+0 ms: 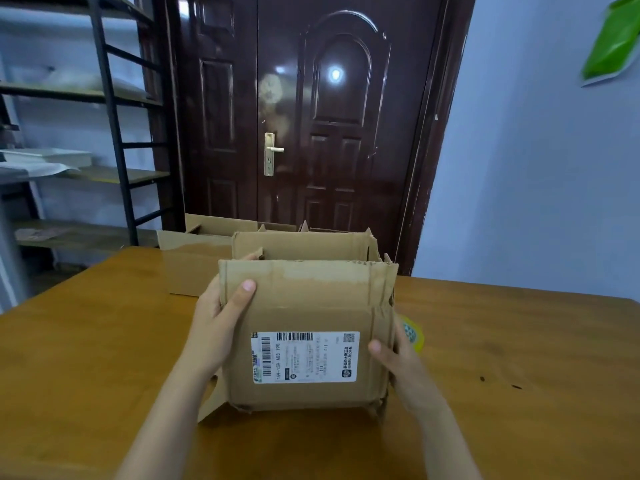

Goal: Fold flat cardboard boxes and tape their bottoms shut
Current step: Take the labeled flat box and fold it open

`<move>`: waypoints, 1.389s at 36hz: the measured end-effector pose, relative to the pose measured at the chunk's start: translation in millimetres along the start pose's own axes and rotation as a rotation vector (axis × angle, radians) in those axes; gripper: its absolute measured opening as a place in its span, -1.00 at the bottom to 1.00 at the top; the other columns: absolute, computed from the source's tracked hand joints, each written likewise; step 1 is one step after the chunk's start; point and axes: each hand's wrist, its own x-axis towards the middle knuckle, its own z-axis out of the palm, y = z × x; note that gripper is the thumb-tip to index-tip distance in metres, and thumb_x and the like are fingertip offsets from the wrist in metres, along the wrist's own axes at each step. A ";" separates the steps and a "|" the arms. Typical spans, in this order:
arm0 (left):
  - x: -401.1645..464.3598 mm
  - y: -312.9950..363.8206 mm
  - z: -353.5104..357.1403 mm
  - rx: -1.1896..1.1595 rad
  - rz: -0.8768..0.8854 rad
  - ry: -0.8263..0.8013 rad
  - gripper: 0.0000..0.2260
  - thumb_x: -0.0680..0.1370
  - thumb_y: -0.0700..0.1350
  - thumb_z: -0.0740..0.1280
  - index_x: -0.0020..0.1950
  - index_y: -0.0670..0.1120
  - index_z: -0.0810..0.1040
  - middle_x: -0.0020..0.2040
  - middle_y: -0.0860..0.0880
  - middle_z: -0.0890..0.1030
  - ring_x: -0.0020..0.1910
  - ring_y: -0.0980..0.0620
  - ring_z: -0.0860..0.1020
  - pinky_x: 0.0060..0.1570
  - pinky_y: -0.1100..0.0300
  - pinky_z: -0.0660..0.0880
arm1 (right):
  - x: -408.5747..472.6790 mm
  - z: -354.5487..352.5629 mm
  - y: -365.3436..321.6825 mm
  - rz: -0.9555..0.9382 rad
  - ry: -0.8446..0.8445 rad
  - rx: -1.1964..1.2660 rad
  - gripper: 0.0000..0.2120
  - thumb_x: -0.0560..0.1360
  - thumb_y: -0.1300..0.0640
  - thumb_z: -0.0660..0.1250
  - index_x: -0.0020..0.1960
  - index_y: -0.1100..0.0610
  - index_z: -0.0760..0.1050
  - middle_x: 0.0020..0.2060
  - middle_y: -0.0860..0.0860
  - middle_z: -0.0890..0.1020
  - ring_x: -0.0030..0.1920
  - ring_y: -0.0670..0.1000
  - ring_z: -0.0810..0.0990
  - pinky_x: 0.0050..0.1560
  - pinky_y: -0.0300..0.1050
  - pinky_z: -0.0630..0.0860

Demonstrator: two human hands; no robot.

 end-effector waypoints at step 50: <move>-19.3 -28.3 -30.8 0.169 -0.033 0.159 -0.82 0.52 0.01 0.38 -0.26 0.00 0.62 -0.29 -0.01 0.66 -0.33 0.09 0.61 -0.39 0.32 0.51 | 15.3 45.5 5.0 -0.322 0.209 -0.309 -0.64 0.32 -0.39 0.31 0.03 -0.27 0.59 0.08 -0.33 0.56 0.21 -0.22 0.45 0.16 -0.37 0.39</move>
